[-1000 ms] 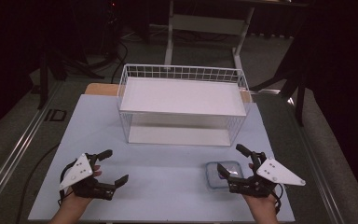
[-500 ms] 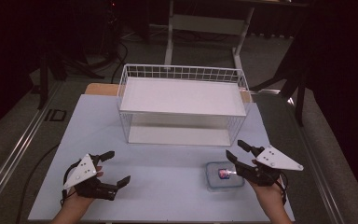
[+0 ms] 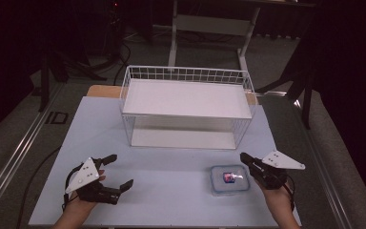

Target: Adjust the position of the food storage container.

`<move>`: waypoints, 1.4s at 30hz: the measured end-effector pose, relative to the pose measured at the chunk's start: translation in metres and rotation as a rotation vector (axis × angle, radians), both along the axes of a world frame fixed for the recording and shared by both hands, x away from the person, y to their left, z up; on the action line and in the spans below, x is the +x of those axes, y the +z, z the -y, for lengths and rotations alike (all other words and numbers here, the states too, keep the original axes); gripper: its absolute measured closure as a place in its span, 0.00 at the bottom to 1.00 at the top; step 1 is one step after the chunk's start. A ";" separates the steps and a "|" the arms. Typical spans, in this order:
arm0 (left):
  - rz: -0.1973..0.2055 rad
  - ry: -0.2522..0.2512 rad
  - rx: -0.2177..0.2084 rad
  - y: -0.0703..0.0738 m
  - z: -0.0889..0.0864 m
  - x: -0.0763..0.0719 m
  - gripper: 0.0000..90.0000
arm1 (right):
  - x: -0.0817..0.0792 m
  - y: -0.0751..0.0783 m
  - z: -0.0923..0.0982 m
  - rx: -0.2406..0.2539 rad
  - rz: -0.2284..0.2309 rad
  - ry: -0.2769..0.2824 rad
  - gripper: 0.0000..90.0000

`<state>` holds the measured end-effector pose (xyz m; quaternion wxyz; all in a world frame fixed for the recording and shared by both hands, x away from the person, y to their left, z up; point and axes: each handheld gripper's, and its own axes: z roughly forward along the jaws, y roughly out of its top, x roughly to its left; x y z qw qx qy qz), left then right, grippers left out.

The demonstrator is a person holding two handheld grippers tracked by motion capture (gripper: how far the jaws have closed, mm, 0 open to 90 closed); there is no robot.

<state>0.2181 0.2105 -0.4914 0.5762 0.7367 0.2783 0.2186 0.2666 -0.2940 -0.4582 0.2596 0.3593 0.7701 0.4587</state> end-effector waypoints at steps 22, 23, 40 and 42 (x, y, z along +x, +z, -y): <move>0.000 -0.020 0.020 -0.001 0.005 0.001 0.04 | -0.009 -0.054 0.048 -0.128 -0.208 -0.154 1.00; -0.001 -0.021 0.019 -0.001 0.005 0.001 0.04 | -0.009 -0.056 0.049 -0.127 -0.221 -0.151 1.00; 0.001 -0.028 0.026 -0.001 0.007 0.001 0.04 | -0.010 -0.066 0.030 -0.164 -0.341 -0.027 1.00; -0.004 -0.030 0.027 -0.002 0.008 0.002 0.04 | -0.009 -0.064 0.027 -0.154 -0.355 -0.014 1.00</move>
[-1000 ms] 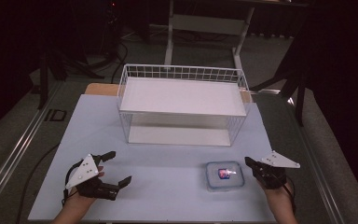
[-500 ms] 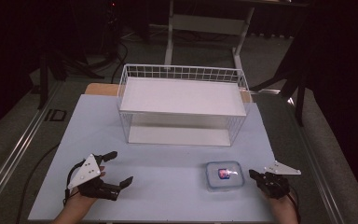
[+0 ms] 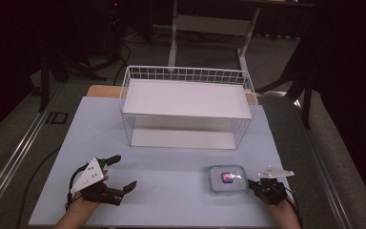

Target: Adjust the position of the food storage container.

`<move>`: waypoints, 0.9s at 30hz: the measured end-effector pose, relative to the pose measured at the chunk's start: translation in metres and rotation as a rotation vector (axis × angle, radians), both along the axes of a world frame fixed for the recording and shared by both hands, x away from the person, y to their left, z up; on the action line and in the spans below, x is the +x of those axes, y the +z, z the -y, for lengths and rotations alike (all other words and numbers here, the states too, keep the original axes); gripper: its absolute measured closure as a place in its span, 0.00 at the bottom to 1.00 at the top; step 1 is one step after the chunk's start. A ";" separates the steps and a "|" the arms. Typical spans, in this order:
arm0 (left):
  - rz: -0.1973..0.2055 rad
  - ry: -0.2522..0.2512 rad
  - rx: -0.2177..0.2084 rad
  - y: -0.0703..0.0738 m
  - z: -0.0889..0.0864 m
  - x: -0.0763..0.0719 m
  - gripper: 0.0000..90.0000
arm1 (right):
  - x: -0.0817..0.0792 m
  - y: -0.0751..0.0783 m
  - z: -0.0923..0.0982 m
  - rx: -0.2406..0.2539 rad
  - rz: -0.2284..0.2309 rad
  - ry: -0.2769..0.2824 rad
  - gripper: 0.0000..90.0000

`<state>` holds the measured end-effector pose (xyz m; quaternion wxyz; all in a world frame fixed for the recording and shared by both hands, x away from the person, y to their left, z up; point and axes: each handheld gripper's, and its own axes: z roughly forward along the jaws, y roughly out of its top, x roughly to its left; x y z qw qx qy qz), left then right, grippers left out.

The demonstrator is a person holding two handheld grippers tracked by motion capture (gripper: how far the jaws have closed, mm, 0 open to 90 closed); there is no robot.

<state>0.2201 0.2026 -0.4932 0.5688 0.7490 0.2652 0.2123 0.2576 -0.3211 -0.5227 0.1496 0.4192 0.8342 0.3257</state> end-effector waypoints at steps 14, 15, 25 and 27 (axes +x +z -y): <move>-0.008 -0.009 0.009 -0.002 0.003 0.001 0.04 | 0.016 0.000 -0.046 0.041 -0.055 0.104 1.00; -0.008 -0.009 0.009 -0.002 0.003 0.001 0.04 | 0.016 0.000 -0.046 0.041 -0.055 0.104 1.00; -0.015 -0.017 0.013 -0.003 0.004 0.001 0.04 | 0.025 0.001 -0.078 0.032 -0.067 0.166 1.00; -0.015 -0.018 0.014 -0.003 0.004 0.001 0.04 | 0.027 0.001 -0.082 0.034 -0.069 0.173 1.00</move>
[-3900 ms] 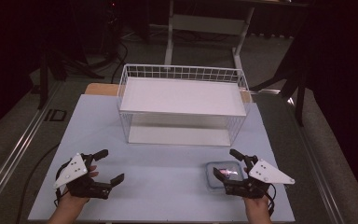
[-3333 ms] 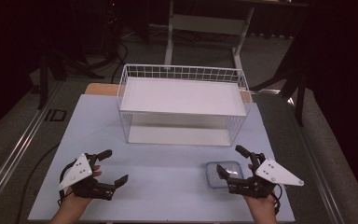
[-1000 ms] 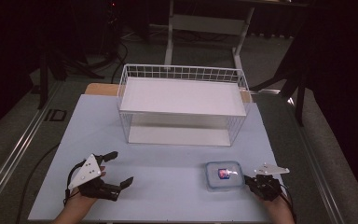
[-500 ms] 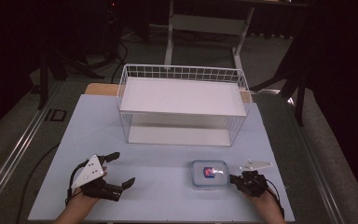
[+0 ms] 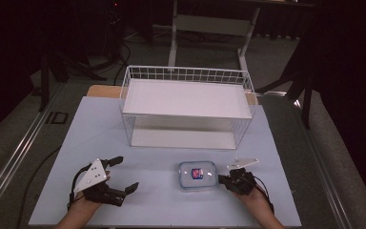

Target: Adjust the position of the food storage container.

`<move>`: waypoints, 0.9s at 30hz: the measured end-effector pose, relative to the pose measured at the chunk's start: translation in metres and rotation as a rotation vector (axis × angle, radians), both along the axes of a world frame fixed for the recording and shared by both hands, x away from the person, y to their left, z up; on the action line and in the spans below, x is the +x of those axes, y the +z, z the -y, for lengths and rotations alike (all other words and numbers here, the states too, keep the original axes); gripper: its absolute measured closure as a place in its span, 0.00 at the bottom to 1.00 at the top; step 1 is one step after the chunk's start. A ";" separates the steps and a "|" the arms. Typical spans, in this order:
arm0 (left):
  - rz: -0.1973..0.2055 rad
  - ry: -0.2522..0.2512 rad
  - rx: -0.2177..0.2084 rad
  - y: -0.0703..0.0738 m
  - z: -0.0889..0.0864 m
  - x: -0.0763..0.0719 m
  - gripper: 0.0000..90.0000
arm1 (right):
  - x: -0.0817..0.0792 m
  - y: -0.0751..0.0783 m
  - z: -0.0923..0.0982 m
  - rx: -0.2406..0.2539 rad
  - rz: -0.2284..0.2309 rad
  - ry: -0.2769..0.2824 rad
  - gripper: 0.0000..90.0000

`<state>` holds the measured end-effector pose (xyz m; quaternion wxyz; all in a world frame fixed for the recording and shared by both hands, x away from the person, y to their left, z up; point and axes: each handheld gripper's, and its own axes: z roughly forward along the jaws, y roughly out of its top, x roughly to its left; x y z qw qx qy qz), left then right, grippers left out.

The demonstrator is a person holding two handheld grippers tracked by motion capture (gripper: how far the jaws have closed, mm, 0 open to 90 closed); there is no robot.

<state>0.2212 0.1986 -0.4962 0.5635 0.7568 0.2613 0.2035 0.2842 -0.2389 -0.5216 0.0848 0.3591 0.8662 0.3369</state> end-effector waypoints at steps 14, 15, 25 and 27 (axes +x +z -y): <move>-0.006 -0.007 -0.001 -0.001 0.001 0.000 0.04 | 0.005 -0.001 -0.026 0.017 -0.014 0.051 1.00; -0.008 -0.007 -0.001 -0.001 0.001 0.000 0.04 | 0.005 0.000 -0.027 0.016 -0.015 0.056 1.00; -0.014 -0.010 0.000 -0.001 0.000 0.001 0.04 | 0.005 0.000 -0.042 0.018 -0.018 0.090 1.00; -0.013 -0.012 0.000 -0.001 0.001 0.001 0.04 | 0.006 0.000 -0.044 0.018 -0.018 0.096 1.00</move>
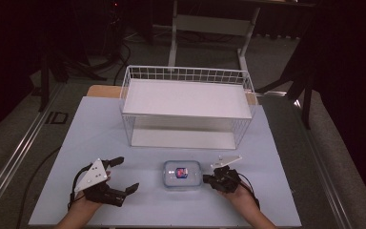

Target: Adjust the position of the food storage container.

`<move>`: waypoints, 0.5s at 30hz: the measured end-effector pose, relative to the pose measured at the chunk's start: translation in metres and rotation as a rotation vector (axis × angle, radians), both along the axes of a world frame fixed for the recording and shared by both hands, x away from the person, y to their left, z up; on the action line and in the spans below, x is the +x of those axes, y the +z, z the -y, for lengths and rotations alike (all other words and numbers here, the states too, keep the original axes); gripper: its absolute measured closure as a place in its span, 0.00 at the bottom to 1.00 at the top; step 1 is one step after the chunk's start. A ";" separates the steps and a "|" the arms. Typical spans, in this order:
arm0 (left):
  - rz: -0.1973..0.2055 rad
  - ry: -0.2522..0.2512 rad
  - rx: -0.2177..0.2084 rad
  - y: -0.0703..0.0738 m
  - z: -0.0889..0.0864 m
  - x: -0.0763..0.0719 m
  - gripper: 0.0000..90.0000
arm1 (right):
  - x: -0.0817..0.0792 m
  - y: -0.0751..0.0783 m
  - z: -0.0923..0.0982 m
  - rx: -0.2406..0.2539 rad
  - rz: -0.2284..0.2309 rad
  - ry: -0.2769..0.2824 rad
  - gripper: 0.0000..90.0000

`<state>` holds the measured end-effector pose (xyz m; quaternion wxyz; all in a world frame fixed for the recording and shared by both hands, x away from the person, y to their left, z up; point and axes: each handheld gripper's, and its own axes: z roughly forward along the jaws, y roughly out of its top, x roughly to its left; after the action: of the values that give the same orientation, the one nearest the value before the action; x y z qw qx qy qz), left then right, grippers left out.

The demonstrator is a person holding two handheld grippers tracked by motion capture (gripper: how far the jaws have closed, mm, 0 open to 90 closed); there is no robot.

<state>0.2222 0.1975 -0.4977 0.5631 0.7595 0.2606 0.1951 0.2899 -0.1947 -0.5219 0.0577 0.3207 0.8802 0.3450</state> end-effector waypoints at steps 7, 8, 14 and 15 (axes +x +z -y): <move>-0.002 -0.001 0.001 0.000 0.000 -0.001 0.04 | -0.003 0.000 -0.007 0.002 0.001 0.018 1.00; -0.001 -0.001 0.001 0.000 0.000 -0.001 0.04 | -0.004 0.000 -0.007 0.002 -0.001 0.021 1.00; -0.006 -0.007 -0.002 0.000 0.000 -0.001 0.04 | -0.005 0.004 -0.001 -0.008 0.032 -0.008 1.00; -0.006 -0.007 -0.002 0.000 0.000 -0.001 0.04 | -0.005 0.004 -0.001 -0.008 0.032 -0.008 1.00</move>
<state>0.2214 0.1972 -0.4981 0.5638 0.7603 0.2601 0.1906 0.2851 -0.1940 -0.5177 0.0745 0.3187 0.8793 0.3461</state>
